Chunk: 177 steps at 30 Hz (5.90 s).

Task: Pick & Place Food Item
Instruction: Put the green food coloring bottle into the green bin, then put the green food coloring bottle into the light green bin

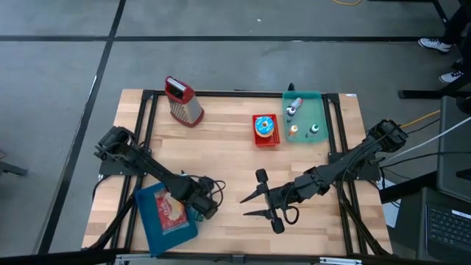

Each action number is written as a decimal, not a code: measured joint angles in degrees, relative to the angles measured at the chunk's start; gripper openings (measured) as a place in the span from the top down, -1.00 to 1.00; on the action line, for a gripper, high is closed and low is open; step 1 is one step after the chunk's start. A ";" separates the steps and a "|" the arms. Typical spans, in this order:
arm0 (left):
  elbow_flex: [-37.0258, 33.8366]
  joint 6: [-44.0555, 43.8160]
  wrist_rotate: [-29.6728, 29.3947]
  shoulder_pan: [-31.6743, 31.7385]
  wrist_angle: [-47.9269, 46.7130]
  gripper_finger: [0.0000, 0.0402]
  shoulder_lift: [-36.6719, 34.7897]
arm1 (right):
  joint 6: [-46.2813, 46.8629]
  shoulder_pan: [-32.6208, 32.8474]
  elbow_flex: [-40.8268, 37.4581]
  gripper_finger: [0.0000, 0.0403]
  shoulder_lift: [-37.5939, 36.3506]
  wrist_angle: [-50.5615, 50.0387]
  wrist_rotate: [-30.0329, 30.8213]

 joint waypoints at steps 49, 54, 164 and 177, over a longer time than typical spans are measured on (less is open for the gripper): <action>0.15 3.09 3.45 2.45 0.06 -0.03 3.48 | -0.11 -0.07 0.00 0.18 0.04 0.04 0.02; 0.15 5.60 2.30 2.39 -0.20 0.10 3.06 | 0.02 -0.07 0.00 0.18 0.04 0.04 0.02; 15.58 48.67 -31.16 4.97 19.06 0.49 3.29 | -6.59 7.34 -0.02 0.18 -3.83 1.34 4.06; 15.58 71.92 -31.04 4.59 49.67 0.49 -5.14 | -12.03 13.38 0.00 0.18 -5.97 1.32 21.73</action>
